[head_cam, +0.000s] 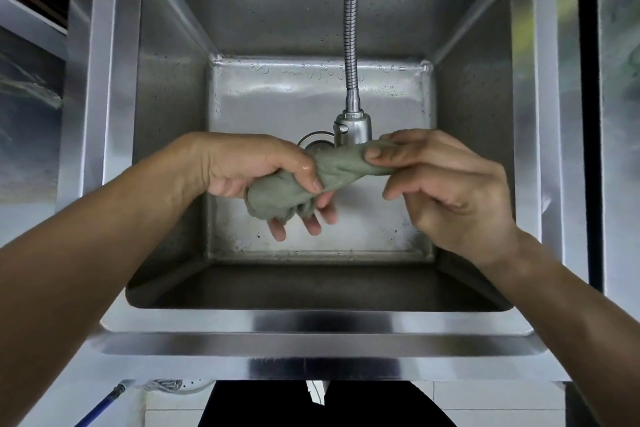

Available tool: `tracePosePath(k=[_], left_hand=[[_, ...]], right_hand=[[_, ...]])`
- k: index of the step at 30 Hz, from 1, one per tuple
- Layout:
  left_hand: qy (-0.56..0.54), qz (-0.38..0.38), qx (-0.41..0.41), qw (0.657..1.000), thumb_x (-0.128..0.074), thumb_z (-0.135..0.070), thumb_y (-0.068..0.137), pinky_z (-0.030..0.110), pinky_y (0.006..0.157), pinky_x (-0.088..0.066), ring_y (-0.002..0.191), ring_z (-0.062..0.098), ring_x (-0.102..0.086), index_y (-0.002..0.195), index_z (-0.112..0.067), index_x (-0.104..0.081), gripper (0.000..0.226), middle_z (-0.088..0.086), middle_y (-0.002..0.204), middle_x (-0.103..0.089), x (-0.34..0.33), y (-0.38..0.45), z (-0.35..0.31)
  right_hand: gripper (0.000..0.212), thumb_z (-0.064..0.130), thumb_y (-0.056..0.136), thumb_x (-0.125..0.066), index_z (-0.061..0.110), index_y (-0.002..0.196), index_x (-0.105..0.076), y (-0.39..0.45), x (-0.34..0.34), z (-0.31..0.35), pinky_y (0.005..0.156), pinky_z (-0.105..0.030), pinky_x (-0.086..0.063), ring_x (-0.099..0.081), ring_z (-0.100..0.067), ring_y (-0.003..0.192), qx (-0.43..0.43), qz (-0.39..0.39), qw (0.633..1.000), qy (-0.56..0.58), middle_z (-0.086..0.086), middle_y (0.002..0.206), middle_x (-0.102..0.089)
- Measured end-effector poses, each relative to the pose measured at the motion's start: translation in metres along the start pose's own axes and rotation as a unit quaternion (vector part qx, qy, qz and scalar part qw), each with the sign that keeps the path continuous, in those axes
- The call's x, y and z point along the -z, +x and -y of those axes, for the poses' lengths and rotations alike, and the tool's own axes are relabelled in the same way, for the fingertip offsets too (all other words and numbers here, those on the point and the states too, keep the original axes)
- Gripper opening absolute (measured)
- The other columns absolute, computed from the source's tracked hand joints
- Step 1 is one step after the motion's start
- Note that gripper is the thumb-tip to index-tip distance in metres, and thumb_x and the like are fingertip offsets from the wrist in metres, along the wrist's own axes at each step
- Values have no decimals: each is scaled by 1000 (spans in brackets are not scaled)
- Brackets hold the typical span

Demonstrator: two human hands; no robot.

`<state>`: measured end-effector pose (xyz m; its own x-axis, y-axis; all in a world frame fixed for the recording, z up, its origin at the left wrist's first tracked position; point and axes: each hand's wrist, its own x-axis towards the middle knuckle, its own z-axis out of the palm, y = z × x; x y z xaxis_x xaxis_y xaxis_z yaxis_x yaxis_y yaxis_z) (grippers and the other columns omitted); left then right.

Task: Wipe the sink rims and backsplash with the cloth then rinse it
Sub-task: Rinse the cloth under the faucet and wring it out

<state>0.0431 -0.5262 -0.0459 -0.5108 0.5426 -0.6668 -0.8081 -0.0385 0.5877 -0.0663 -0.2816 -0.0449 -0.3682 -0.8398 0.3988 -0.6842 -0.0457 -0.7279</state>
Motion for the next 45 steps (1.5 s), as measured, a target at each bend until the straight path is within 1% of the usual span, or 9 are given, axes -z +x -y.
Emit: tracePosePath(k=[4, 10, 15, 19, 25, 30, 38, 41, 45], left_hand=[[150, -127, -3, 981, -58, -25, 81, 32, 57, -51, 64, 20, -63, 93, -24, -65, 14, -1, 78, -67, -5, -1, -3], [621, -306, -273, 668, -52, -33, 92, 34, 56, -50, 74, 16, -58, 113, -32, -58, 22, -14, 91, -57, -22, 2, 5], [624, -349, -373, 592, -56, -26, 94, 32, 52, -50, 78, 23, -60, 123, -26, -54, 28, -9, 102, -52, -25, 7, -5], [613, -373, -247, 652, -53, -39, 89, 25, 57, -40, 71, 16, -60, 108, -31, -58, 21, -14, 83, -62, -19, 0, -9], [99, -253, -71, 960, -66, -20, 97, 23, 43, -26, 45, 10, -34, 91, -17, -64, 7, -8, 54, -41, -21, 6, 1], [-366, -241, -98, 894, -50, -17, 67, 14, 39, -12, 37, 10, -18, 67, -21, -42, 9, -4, 53, -30, -55, 20, 5], [-359, -250, -143, 888, -48, -18, 69, 23, 45, -32, 49, 17, -33, 73, -16, -51, 5, 3, 61, -39, -68, 30, 12], [-336, -275, -233, 870, -42, -16, 83, 35, 74, -48, 83, 26, -53, 99, -3, -58, 26, 16, 89, -56, -64, 37, 14], [-317, -258, -264, 874, -47, -17, 81, 38, 80, -44, 86, 26, -55, 114, -3, -51, 36, 20, 95, -52, -79, 43, 21]], right_hand=[[32, -12, 83, -72, 6, 109, -68, 0, 7, 6, 89, -44, -58, -71, -29, 102, -156, 78, 974, 146, -14, 110, -72], [61, 62, 78, -78, 20, 121, -67, 18, 27, -32, 88, -33, -52, -68, -12, 104, -370, 135, 858, 330, -1, 116, -74], [77, 55, 65, -91, 24, 130, -63, 29, 16, -39, 100, -28, -51, -65, -15, 119, -414, 331, 754, 387, 4, 124, -71], [37, 32, 93, -74, -2, 107, -67, 39, 11, -23, 74, -25, -53, -65, -19, 76, -418, 389, 757, 318, -1, 81, -70], [24, 41, 108, -47, 29, 126, -37, 43, -1, 9, 62, -22, -37, -54, -6, 77, -315, 366, 873, -69, 14, 86, -52], [22, 6, 97, -51, 14, 115, -40, 26, -36, 26, 63, -37, -33, -47, -21, 67, -243, 194, 943, -121, 2, 83, -49], [33, 6, 92, -54, 21, 119, -47, 14, -38, 20, 83, -35, -44, -55, -22, 96, -267, 172, 946, -59, 0, 106, -52], [51, 11, 91, -57, 53, 118, -45, 22, -44, 39, 98, -26, -51, -55, -3, 116, -432, 122, 851, 273, 9, 120, -54], [55, 2, 80, -68, 28, 126, -50, 21, -58, 42, 92, -41, -60, -69, -7, 97, -511, 92, 792, 320, 4, 98, -67]])
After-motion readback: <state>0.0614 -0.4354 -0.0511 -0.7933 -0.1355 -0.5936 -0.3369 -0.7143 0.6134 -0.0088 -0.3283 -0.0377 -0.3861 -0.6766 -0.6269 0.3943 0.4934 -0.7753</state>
